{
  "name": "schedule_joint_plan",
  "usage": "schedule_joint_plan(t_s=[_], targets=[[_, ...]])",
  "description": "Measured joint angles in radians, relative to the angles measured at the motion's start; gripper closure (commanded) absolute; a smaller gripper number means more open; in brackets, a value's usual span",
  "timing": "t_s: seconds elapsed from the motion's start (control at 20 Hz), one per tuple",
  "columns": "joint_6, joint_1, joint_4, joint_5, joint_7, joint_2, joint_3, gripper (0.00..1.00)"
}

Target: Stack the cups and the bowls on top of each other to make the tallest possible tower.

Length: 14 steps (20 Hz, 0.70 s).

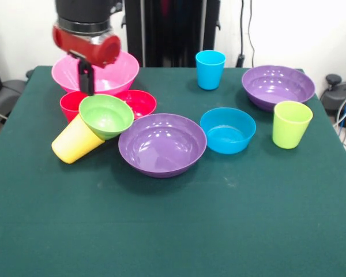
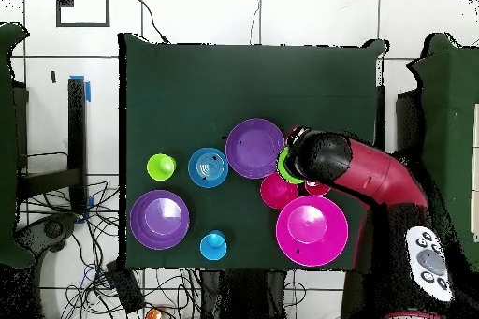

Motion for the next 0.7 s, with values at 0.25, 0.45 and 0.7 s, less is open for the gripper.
schedule_joint_plan(t_s=[0.25,0.45,0.7], targets=[[-0.069,0.041,0.047,0.0,0.0,0.007,-0.001,1.0],[-0.171,0.061,0.09,-0.001,0.0,0.027,-0.001,1.0],[-0.325,0.073,0.135,0.0,0.0,0.09,-0.013,1.0]])
